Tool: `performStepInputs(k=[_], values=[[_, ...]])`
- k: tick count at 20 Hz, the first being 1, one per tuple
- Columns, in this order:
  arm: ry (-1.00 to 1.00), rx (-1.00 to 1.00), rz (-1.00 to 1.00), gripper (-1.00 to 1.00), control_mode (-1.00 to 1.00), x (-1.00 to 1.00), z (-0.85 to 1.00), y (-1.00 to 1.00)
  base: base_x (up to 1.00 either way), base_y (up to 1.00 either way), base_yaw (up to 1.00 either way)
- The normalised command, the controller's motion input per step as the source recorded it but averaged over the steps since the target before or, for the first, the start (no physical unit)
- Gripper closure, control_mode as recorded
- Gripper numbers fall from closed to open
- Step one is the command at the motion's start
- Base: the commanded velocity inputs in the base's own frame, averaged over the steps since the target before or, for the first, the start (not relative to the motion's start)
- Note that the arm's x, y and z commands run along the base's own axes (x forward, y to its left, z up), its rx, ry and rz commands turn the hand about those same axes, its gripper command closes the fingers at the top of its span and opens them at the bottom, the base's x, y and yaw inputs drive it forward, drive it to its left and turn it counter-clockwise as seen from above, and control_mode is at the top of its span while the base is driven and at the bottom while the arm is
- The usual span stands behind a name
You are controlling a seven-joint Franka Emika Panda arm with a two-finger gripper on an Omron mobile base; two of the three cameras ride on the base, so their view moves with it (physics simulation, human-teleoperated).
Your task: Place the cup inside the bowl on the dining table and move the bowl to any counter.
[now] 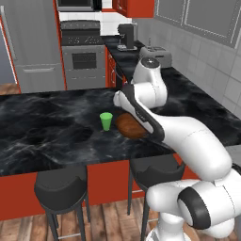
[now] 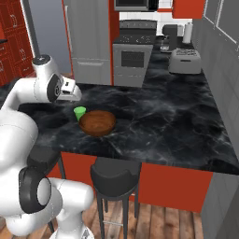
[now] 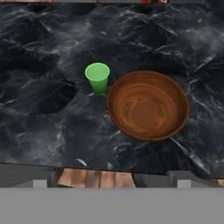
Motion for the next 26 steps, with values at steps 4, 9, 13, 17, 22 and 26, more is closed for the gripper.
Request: performStepInputs(k=[4,9,13,17,22,26], values=[[-0.1,0.01,0.01,-1.0,-1.0,0.48,-0.17,0.11,0.0,0.0,0.0],[-0.05,0.02,0.03,-1.0,-1.0,0.51,-0.06,0.02,0.0,0.0,0.0],[0.0,0.0,0.0,-1.0,-1.0,0.41,0.0,0.0,0.0,0.0,0.0],[0.0,0.0,0.0,-1.0,-1.0,0.54,-0.03,0.0,0.0,0.0,0.0],[0.0,0.0,0.0,-1.0,-1.0,0.37,0.0,0.18,0.0,0.0,0.0],[0.0,0.0,0.01,-1.0,-1.0,0.3,-0.01,0.4,0.0,0.0,0.0]])
